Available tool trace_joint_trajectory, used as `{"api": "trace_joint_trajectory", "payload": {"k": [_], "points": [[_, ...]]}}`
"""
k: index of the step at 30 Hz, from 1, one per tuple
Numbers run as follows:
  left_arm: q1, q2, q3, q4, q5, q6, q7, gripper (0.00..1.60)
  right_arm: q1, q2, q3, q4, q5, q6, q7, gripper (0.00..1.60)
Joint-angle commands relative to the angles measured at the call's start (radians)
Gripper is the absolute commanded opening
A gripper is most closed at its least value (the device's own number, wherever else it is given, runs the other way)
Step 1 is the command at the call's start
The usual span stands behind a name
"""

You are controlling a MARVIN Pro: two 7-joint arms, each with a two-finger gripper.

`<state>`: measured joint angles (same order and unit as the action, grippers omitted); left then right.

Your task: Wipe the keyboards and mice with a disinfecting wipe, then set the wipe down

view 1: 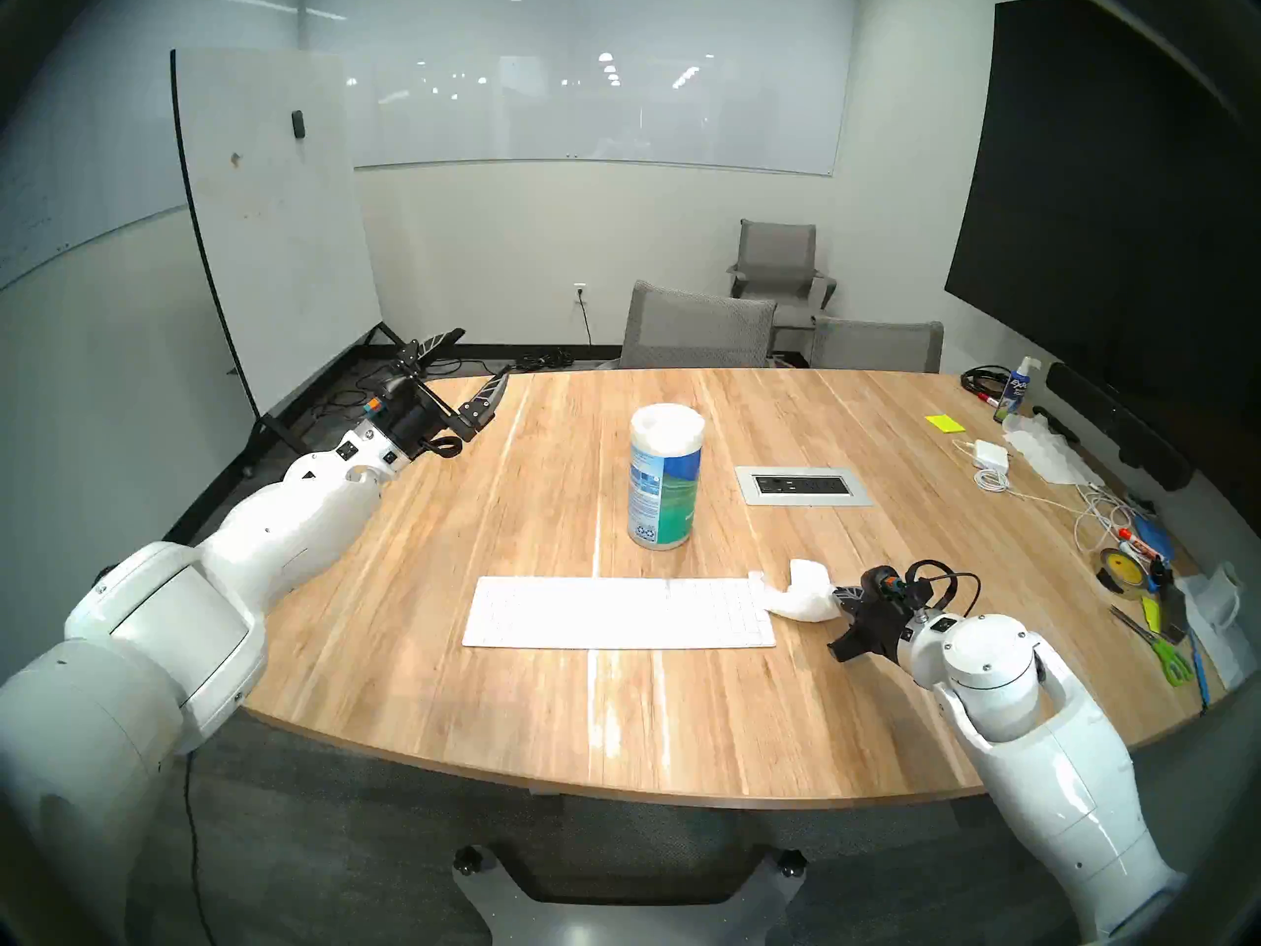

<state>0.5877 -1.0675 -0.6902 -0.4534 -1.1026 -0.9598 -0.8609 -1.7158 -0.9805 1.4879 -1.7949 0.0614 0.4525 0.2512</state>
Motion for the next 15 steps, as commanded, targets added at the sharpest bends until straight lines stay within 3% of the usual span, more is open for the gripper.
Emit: {"api": "trace_joint_trajectory", "payload": {"k": [1,15], "points": [[-0.021,0.002,-0.009,-0.006,-0.002,0.000,-0.003,1.60,0.049,-0.016,-0.017,0.009,-0.010,-0.011,-0.008,0.00],[-0.021,0.002,-0.009,-0.007,-0.001,0.000,-0.002,1.60,0.109,-0.046,-0.053,0.079,-0.028,-0.018,-0.010,0.00]]}}
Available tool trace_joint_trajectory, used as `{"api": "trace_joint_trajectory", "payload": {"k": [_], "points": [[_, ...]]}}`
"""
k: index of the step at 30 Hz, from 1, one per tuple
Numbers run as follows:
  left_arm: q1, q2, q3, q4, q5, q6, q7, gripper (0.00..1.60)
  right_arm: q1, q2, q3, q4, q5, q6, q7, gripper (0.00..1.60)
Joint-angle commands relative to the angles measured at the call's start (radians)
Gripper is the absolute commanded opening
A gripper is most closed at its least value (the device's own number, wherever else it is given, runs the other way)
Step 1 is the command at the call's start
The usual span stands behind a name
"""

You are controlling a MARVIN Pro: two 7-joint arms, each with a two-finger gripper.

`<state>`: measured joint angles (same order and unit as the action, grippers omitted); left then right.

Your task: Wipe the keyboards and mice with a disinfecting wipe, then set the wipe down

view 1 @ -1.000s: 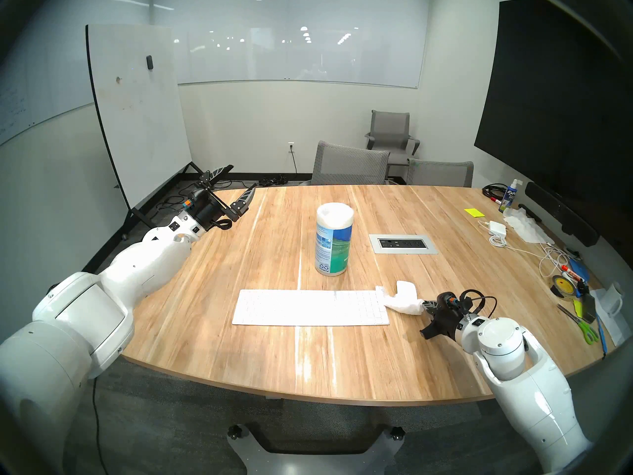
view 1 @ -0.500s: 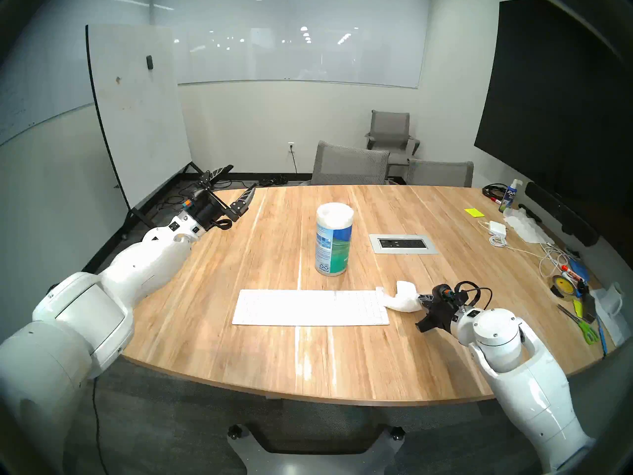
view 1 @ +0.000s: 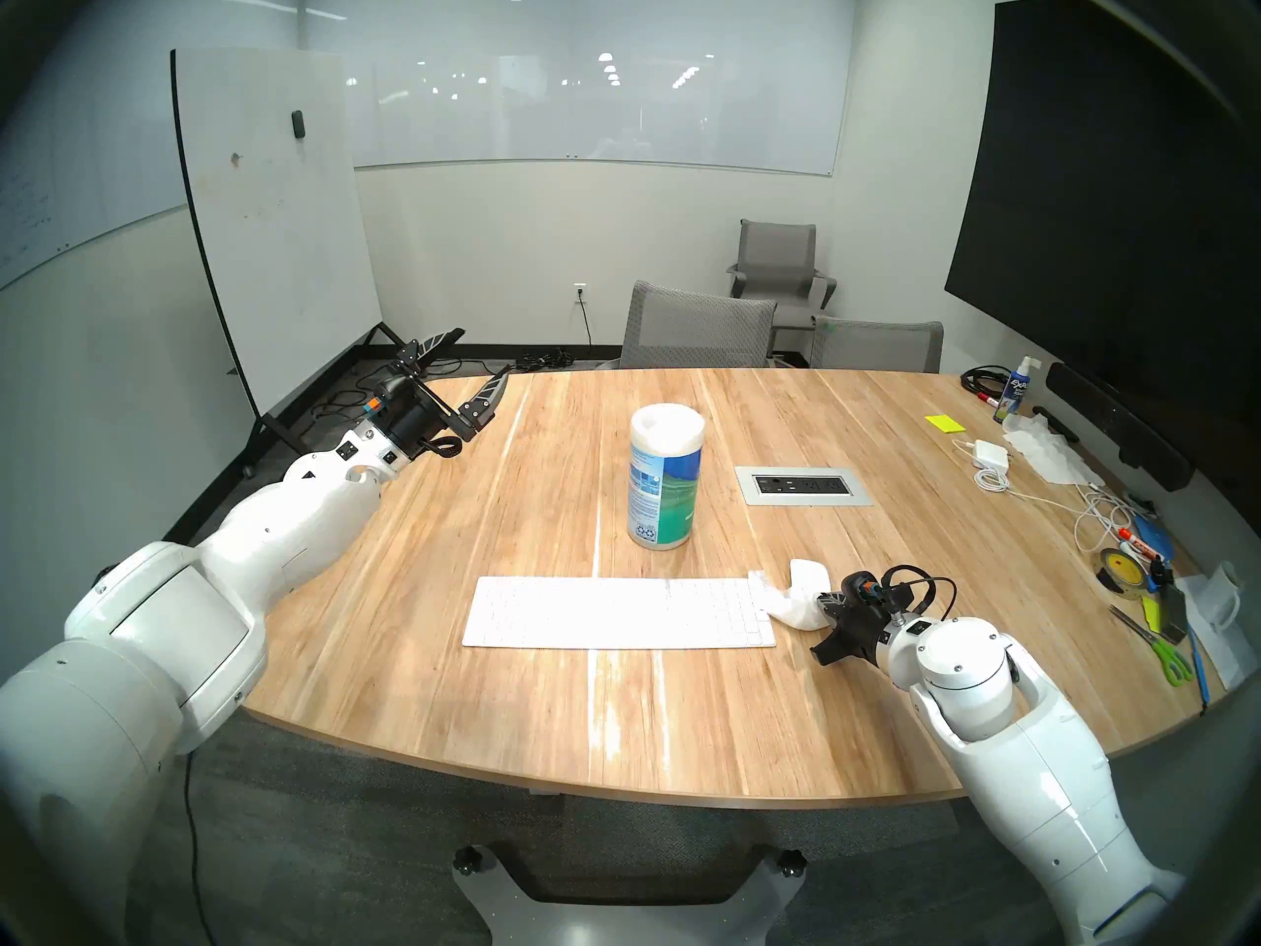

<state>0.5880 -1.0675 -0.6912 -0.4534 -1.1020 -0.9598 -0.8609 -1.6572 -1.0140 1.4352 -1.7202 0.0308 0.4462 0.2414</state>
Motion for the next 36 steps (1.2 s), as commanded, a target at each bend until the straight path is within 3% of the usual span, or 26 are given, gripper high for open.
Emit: {"api": "trace_joint_trajectory", "payload": {"k": [1,23,36], "points": [[-0.021,0.002,-0.008,-0.007,-0.002,0.000,-0.002,1.60,0.052,-0.014,-0.001,0.007,0.002,-0.012,-0.001,0.00],[-0.021,0.001,-0.010,-0.006,-0.001,0.000,-0.003,1.60,0.078,-0.053,-0.005,0.030,-0.001,-0.011,-0.021,0.00],[-0.021,0.002,-0.010,-0.007,0.000,0.000,-0.003,1.60,0.133,-0.089,-0.024,0.073,-0.011,0.008,-0.047,0.00]]}}
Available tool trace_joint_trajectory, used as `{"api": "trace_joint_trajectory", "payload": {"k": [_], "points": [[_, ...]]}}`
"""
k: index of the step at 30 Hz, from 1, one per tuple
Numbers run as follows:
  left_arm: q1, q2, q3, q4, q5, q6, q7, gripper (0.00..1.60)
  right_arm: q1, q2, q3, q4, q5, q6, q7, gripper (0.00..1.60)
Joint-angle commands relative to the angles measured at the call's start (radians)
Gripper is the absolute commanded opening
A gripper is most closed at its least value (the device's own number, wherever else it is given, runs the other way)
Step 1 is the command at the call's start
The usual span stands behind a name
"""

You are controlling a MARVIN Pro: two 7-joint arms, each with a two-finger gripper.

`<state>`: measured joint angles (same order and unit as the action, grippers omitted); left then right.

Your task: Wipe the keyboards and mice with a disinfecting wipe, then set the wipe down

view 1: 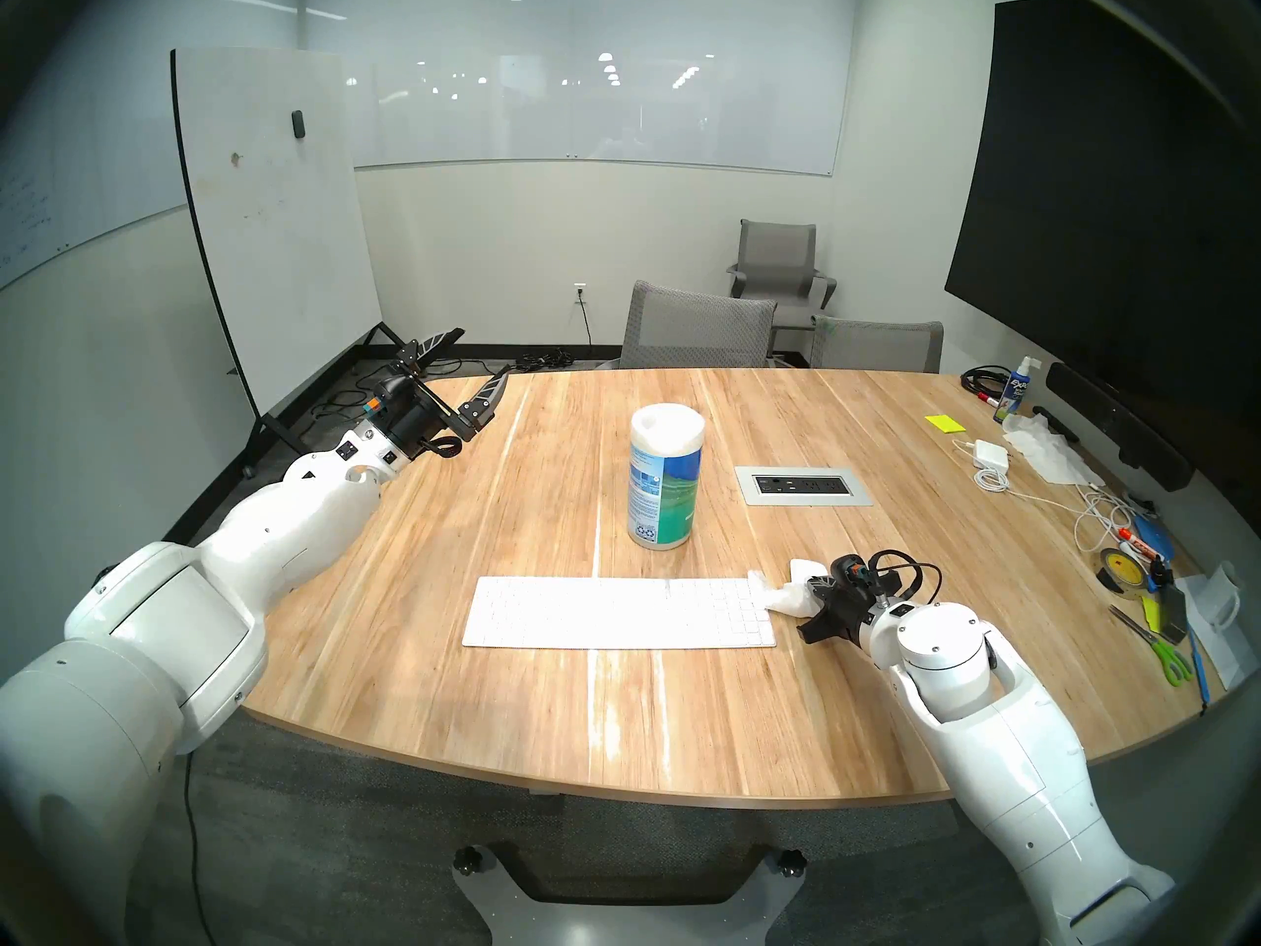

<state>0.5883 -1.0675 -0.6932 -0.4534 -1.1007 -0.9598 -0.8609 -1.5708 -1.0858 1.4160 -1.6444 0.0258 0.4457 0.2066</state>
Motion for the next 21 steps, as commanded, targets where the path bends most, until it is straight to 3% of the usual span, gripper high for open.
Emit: {"api": "trace_joint_trajectory", "payload": {"k": [1,21], "points": [[-0.021,0.002,-0.008,-0.007,-0.002,0.000,-0.003,1.60,0.053,-0.023,-0.008,0.003,-0.008,0.011,-0.018,0.00],[-0.021,0.002,-0.009,-0.007,-0.001,0.000,-0.003,1.60,0.096,-0.037,-0.003,0.045,-0.021,0.031,-0.031,0.00]]}}
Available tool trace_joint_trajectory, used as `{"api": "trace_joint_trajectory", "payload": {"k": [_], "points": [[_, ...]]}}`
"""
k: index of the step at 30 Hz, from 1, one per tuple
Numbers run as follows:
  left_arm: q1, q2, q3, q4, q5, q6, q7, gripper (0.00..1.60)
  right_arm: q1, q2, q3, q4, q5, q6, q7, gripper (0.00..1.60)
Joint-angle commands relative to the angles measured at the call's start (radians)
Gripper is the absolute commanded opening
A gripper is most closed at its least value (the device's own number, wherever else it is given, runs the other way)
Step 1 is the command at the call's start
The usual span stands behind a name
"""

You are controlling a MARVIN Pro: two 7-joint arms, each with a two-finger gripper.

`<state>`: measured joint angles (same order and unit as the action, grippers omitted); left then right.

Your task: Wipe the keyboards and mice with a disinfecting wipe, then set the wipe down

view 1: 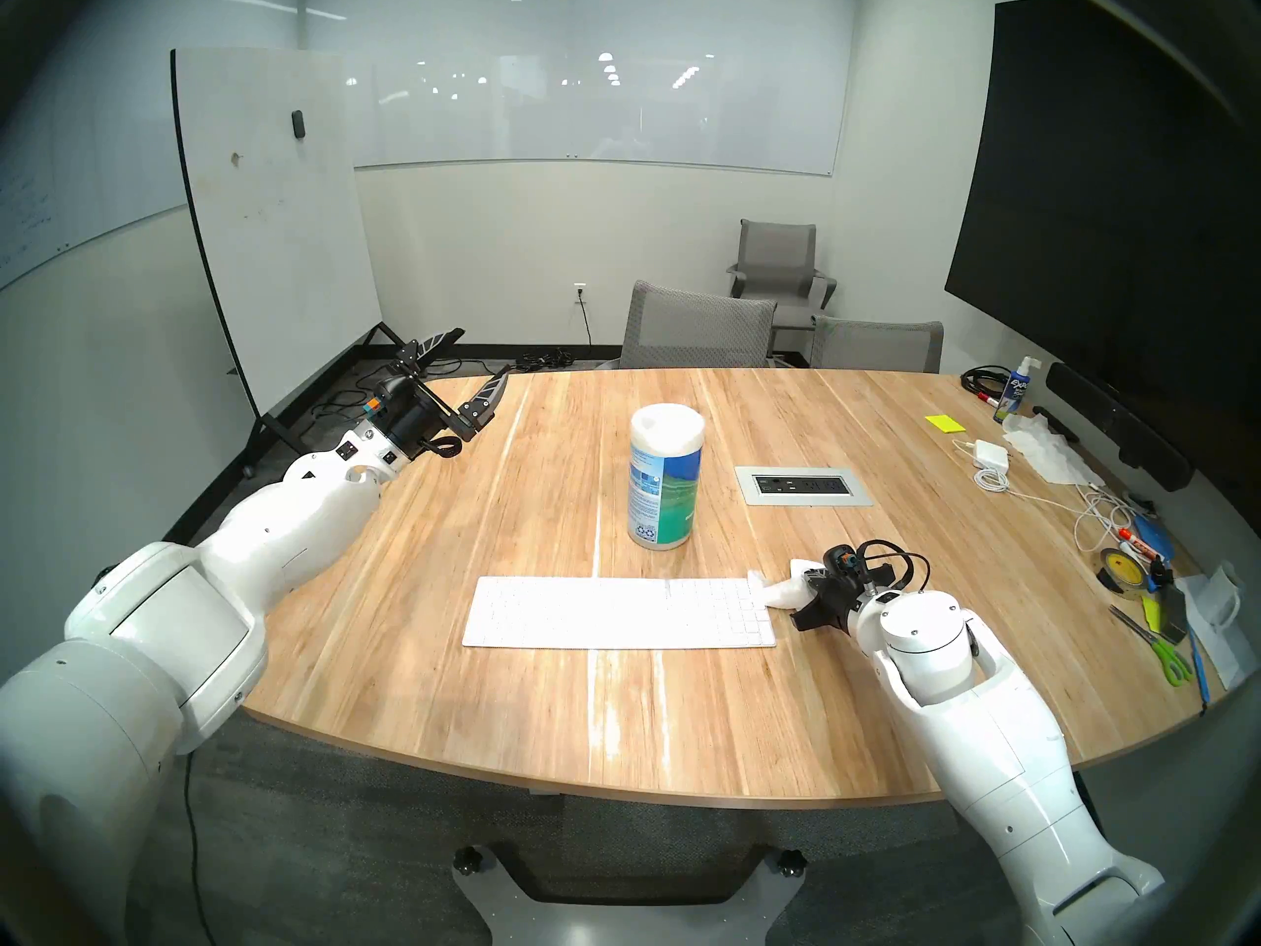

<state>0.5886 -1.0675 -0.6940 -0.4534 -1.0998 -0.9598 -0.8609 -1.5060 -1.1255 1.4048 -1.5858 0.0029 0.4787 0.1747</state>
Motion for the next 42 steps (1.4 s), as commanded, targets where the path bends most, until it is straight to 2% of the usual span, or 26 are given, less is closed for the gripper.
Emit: {"api": "trace_joint_trajectory", "payload": {"k": [1,7,22,32,42], "points": [[-0.021,0.001,-0.008,-0.007,-0.002,0.000,-0.003,1.60,0.030,0.005,0.011,-0.016,0.001,-0.001,0.003,0.00],[-0.021,0.001,-0.009,-0.006,-0.002,0.000,-0.003,1.60,0.012,0.018,0.023,-0.033,0.003,0.001,0.013,0.00],[-0.021,0.001,-0.009,-0.006,-0.001,0.000,-0.004,1.60,-0.049,0.093,0.059,-0.072,0.025,-0.011,0.105,0.00],[-0.021,0.001,-0.010,-0.006,-0.001,0.000,-0.003,1.60,-0.076,0.116,0.087,-0.084,0.032,-0.027,0.135,0.00],[-0.021,0.001,-0.010,-0.007,0.000,0.000,-0.003,1.60,-0.116,0.163,0.133,-0.128,0.060,-0.039,0.207,0.00]]}}
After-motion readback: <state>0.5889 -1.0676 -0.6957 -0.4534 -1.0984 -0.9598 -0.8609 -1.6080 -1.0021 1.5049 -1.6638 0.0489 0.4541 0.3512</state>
